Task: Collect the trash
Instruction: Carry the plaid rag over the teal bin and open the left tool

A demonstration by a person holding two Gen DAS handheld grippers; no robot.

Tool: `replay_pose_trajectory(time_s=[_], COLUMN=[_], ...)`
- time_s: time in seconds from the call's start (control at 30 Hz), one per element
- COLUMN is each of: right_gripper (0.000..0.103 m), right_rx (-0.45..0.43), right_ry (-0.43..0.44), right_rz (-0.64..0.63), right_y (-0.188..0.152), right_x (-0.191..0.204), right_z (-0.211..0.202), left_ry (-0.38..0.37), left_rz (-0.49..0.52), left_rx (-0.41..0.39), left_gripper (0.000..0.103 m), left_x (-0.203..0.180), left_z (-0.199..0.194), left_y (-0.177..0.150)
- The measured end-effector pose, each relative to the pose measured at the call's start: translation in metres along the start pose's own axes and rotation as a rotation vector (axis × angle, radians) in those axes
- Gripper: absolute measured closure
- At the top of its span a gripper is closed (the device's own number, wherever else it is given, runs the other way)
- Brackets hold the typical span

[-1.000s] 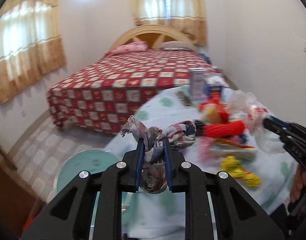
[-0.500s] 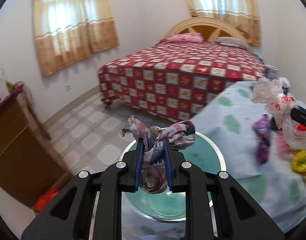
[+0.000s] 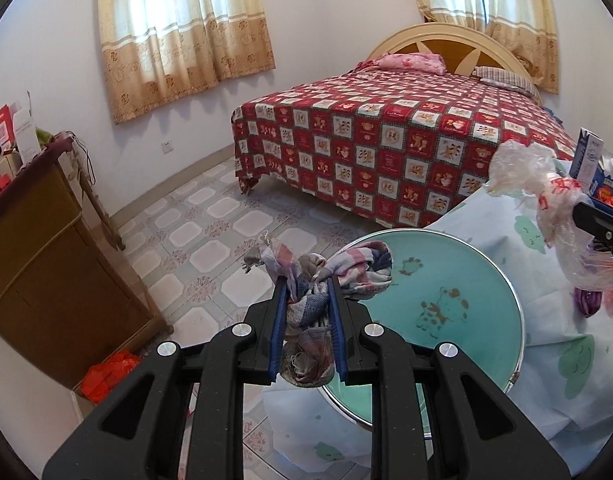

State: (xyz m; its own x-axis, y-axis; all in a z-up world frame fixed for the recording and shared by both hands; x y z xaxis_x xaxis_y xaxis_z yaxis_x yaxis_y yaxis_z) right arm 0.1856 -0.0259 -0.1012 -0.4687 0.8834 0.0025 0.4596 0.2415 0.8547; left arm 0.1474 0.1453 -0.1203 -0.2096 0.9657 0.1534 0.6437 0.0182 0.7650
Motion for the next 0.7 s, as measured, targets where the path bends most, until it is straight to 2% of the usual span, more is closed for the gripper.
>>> replay_pose_trajectory(time_s=[0.7], right_gripper=[0.091], right_rx=[0.04], right_ry=[0.038], right_rz=[-0.049], right_y=[-0.006], right_x=[0.022], right_z=[0.019], left_ry=[-0.026], left_rz=[-0.009], left_rx=[0.017], left_gripper=[0.082], left_x=[-0.005], left_z=[0.003], left_y=[0.001])
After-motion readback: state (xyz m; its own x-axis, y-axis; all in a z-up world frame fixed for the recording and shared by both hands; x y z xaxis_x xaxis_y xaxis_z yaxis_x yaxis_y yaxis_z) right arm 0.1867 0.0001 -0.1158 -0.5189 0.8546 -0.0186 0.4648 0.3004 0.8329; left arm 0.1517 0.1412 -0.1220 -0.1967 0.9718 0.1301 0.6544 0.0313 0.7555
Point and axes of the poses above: each gripper's, at about its wrist camera, not at the fingertips, and z roughly the way its jaws point, x to its left, y to its top, the point moved 7 cm from there along z, roughly the way its jaws point, and after that the axes turned 1 degree about y, right-handed, at the moved point
